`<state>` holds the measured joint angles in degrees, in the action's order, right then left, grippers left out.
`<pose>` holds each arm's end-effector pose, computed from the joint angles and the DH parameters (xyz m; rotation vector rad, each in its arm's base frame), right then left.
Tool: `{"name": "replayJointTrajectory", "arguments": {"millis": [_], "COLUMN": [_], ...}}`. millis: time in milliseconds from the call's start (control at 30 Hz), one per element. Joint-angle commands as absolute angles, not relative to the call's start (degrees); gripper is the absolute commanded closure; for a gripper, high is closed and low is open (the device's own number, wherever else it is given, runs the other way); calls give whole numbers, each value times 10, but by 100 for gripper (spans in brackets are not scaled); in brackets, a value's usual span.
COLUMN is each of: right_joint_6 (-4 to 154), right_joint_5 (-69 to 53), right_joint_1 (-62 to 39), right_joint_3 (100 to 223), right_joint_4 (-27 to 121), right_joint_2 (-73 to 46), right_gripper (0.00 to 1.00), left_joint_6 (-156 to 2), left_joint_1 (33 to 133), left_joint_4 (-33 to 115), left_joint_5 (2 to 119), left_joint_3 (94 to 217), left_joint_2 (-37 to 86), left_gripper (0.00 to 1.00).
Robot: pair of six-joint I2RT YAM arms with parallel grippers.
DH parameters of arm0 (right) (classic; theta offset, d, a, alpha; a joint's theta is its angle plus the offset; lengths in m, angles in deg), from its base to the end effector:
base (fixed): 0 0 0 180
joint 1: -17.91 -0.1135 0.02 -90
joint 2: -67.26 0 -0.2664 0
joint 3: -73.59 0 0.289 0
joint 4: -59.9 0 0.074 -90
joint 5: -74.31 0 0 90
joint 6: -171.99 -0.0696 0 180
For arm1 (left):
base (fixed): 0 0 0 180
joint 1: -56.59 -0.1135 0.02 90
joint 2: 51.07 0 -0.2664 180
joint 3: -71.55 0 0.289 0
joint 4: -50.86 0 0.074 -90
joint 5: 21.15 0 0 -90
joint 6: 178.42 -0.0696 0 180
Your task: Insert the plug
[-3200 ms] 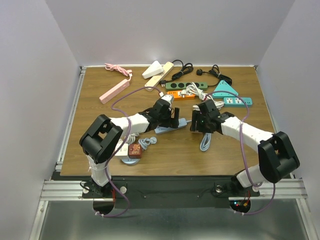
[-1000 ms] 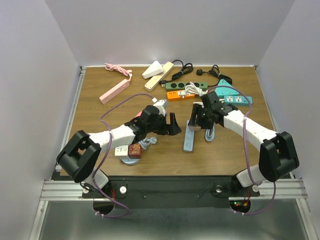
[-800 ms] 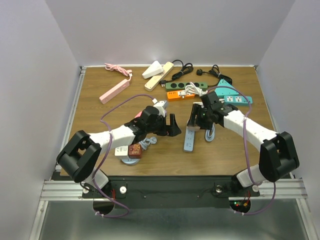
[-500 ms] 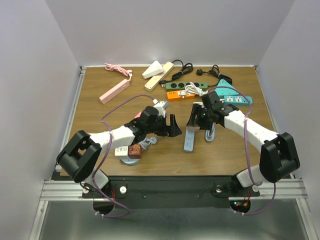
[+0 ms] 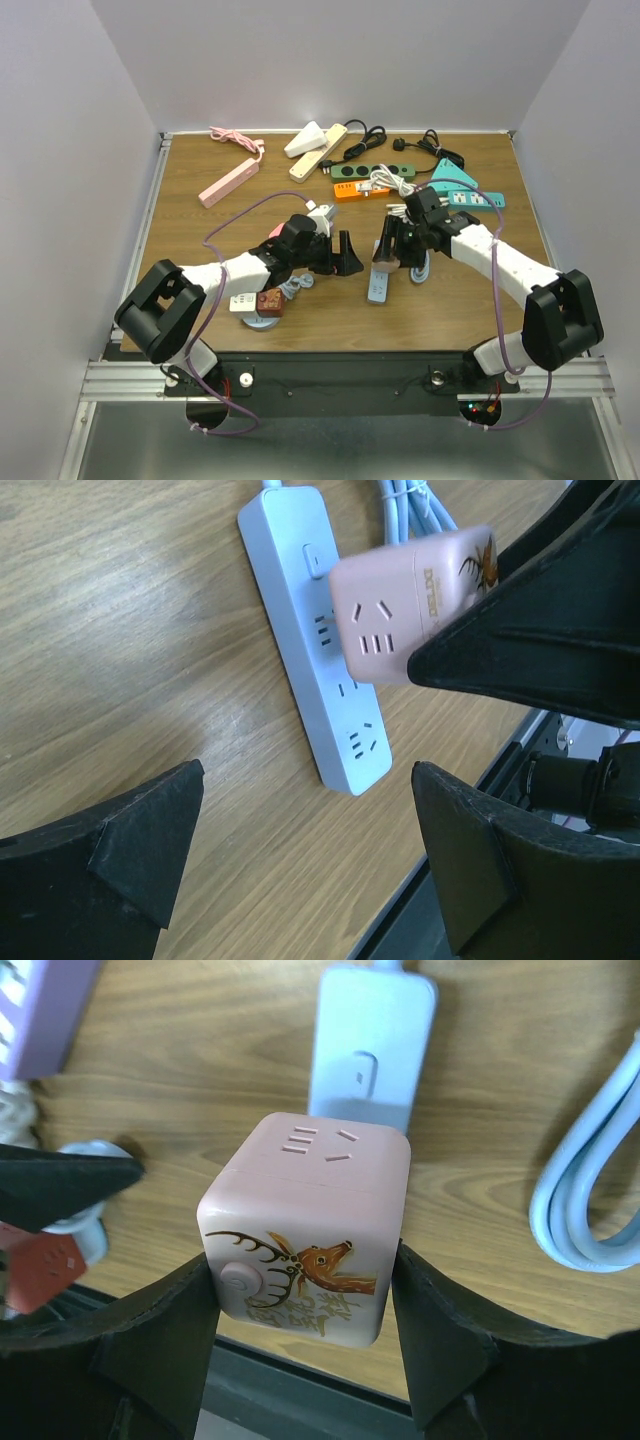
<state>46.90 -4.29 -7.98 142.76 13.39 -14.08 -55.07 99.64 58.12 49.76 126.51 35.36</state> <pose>0.2966 0.1592 0.1944 0.1414 2.7005 0.6170 0.2602 -0.2742 0.1712 0.4168 2.1331 -1.1498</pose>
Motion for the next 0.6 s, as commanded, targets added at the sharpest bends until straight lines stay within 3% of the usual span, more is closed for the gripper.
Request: {"name": "replayJointTrajectory", "arguments": {"millis": [0,567], "right_joint_6": [489,511], "right_joint_5": [-27,-38], "right_joint_1": [-82,-82], "right_joint_3": [1413,1422], "right_joint_4": [123,125], "right_joint_2": [-126,-161], "right_gripper": [99,100], "left_joint_6": [-549,-550], "left_joint_1": [995,996], "left_joint_4": [605,604], "left_joint_5": [488,484], "left_joint_3": [1255,1256], "left_joint_2": [352,359], "left_gripper": [4,6]}}
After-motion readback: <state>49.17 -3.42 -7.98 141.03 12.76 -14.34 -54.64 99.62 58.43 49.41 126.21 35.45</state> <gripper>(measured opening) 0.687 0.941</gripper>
